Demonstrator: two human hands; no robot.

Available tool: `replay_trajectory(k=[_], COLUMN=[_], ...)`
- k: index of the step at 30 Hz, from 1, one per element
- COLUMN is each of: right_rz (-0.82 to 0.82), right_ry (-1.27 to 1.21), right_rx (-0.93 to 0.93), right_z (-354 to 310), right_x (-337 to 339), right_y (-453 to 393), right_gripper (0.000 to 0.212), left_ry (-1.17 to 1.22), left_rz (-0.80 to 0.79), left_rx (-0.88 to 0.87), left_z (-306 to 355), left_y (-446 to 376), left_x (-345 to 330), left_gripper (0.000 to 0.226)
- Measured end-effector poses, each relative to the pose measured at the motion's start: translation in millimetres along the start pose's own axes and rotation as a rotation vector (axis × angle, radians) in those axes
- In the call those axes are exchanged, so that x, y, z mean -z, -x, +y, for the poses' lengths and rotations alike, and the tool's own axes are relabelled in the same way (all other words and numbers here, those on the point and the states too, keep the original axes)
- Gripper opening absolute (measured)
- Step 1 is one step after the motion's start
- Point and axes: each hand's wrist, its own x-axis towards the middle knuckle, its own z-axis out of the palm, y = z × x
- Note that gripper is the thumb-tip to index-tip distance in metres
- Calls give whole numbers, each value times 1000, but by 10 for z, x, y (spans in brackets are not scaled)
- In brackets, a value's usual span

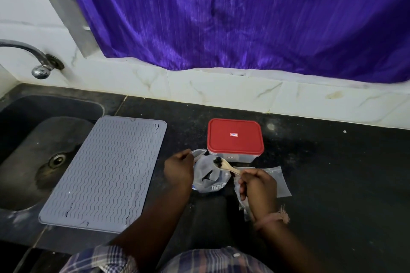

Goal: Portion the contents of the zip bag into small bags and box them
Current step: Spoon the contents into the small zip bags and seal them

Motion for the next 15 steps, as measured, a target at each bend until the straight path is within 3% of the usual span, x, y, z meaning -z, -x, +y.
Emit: replay_trajectory(k=[5,10,15], right_rz=[-72,-17,14], right_ry=[83,219,454], right_rx=[29,60,251], right_z=[-80,-3,-78], right_x=[-300,-538,-676], right_y=[-40,-175,-172], right_gripper=[8,8,15], left_ry=[15,59,40], left_rz=[-56,2,-4], left_rx=[7,-20,-48], left_z=[-100,45,33], left_y=[-28,117,174], left_x=[-55,-22,-11], left_gripper=[39,17,21])
